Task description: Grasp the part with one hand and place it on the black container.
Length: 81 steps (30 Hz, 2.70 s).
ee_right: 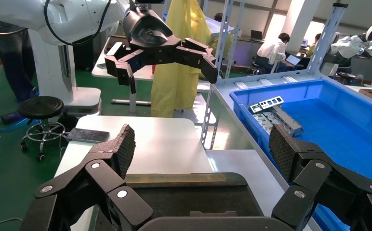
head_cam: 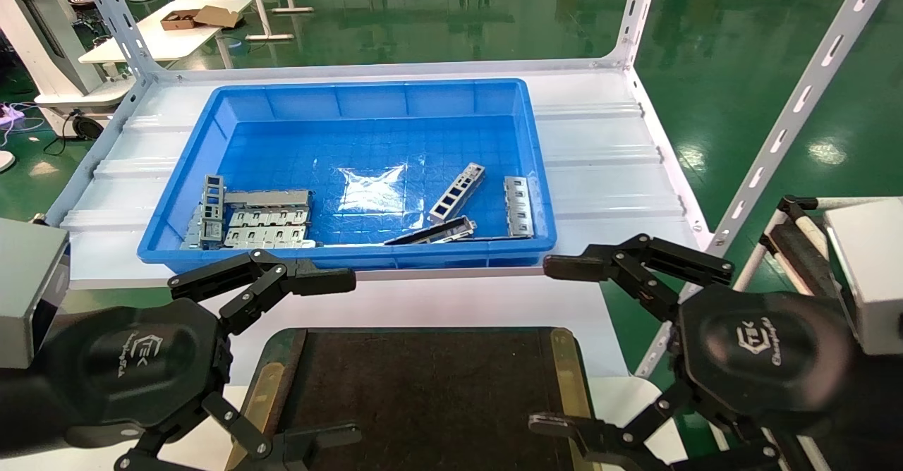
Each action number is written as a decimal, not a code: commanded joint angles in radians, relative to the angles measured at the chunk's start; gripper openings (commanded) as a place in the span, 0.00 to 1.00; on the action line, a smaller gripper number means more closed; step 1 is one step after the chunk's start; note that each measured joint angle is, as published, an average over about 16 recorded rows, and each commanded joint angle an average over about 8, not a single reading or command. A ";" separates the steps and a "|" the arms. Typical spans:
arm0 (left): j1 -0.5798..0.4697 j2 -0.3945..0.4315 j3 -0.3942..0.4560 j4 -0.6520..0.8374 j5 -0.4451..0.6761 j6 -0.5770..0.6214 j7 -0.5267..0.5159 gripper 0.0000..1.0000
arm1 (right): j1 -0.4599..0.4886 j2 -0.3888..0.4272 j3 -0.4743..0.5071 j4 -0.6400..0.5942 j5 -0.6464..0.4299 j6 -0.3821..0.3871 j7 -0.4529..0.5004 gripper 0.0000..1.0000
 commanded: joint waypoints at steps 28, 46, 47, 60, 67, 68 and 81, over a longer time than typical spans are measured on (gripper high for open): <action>0.000 0.000 0.000 0.000 0.000 0.000 0.000 1.00 | 0.000 0.000 0.000 0.000 0.000 0.000 0.000 1.00; 0.000 0.000 0.001 0.000 0.001 0.001 0.000 1.00 | 0.000 0.000 0.000 0.000 0.000 0.000 0.000 1.00; 0.000 0.000 0.001 -0.001 0.002 0.001 0.001 1.00 | 0.000 0.000 0.000 0.000 0.000 0.000 0.000 1.00; 0.009 -0.010 -0.009 -0.015 0.039 -0.049 0.030 1.00 | 0.000 0.000 0.000 0.000 0.000 0.000 0.000 1.00; 0.024 -0.031 -0.028 0.014 0.044 -0.082 0.050 1.00 | 0.000 0.000 0.000 0.000 0.000 0.000 0.000 1.00; 0.032 -0.059 -0.038 0.082 0.053 -0.093 0.064 1.00 | 0.000 0.000 0.000 0.000 0.000 0.000 0.000 1.00; -0.154 -0.088 -0.078 0.806 0.227 -0.151 0.463 1.00 | 0.000 0.000 0.000 -0.001 0.000 0.000 0.000 1.00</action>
